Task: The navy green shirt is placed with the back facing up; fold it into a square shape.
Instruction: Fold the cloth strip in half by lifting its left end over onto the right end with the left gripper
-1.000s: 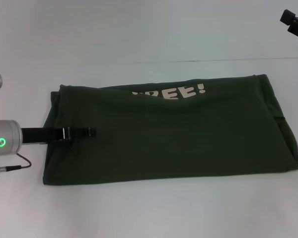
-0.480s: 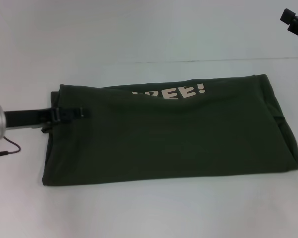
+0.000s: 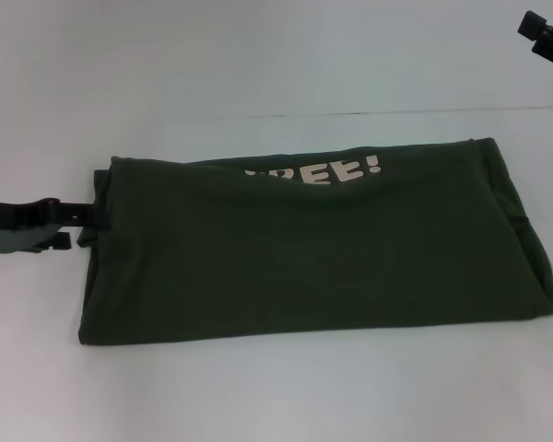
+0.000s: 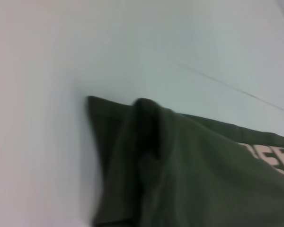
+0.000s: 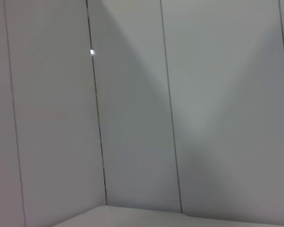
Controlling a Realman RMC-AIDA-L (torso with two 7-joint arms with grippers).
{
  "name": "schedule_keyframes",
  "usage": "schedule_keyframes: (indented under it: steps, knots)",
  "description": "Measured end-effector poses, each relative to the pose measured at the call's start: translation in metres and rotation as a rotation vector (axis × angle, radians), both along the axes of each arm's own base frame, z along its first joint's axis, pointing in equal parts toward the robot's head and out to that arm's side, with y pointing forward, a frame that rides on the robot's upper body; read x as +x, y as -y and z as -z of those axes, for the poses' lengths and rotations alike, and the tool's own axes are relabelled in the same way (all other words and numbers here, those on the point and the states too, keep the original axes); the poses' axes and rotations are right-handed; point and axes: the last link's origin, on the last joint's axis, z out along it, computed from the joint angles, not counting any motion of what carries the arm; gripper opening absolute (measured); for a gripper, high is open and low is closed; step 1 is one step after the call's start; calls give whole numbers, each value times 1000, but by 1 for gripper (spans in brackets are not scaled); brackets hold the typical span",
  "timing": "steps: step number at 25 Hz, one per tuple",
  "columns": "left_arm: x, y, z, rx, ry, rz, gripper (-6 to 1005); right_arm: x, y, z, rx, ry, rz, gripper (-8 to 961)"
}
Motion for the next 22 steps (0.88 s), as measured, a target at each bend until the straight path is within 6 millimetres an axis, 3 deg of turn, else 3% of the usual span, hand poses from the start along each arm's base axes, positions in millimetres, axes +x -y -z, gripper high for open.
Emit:
schedule_keyframes:
  steps: [7,22]
  knots:
    - [-4,-4,-5,-3,-29,-54,846,-3,0,4,-8,4,-13,826]
    - [-5,-10,19,3,-66,-28,847,-2,0,5,-11,19,-15,824]
